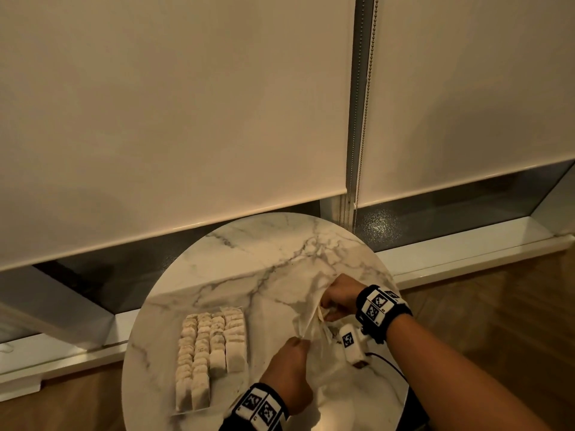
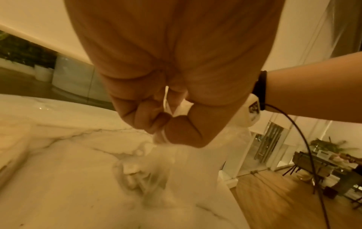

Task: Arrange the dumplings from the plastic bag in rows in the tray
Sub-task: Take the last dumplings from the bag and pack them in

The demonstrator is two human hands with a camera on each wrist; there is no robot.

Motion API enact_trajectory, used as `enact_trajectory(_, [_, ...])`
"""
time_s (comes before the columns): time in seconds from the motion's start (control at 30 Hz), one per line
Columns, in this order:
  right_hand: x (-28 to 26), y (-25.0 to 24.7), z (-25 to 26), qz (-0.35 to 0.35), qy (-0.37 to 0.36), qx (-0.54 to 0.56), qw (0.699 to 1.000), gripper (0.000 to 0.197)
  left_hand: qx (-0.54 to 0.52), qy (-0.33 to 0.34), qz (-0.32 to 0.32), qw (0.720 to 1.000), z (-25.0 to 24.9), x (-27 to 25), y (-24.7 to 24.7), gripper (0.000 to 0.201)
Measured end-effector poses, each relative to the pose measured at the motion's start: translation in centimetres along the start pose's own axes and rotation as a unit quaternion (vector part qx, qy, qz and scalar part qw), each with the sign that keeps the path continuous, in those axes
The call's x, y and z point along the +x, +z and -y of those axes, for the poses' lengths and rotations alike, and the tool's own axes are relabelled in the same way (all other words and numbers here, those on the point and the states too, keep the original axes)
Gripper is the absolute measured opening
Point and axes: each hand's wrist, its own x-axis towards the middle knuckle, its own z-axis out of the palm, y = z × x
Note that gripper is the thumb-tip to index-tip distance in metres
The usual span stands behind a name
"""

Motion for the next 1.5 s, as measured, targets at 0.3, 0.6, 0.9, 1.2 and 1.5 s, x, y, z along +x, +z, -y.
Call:
enact_trajectory(0.3, [-3.3,1.1,0.4,0.025,-0.039,0.053,0.998,0.016,-0.118,-0.078,-0.025,0.99,2.1,2.9,-0.5,0.09])
enact_trajectory(0.6, [-8.0,0.1,1.3,0.038,-0.159,0.142,0.976,0.02,-0.333,-0.075,-0.238,0.909,1.2,4.4,-3.6,0.037])
enact_trajectory(0.9, [-9.1,5.2,0.9,0.045,-0.244,0.109,0.963,0.011,-0.781,-0.062,-0.048,0.619,-1.8,-1.9,-5.5,0.062])
enact_trajectory(1.2, [-8.4,10.0,-0.4,-0.048,-0.377,-0.211,0.901,0.016,-0.848,-0.132,-0.036,0.511,0.7,-2.6,-3.8,0.034])
enact_trajectory(1.5, [-7.5,11.7,-1.2,-0.079,-0.452,-0.319,0.83,0.008,-0.883,-0.124,0.012,0.452,1.3,-3.2,-3.3,0.027])
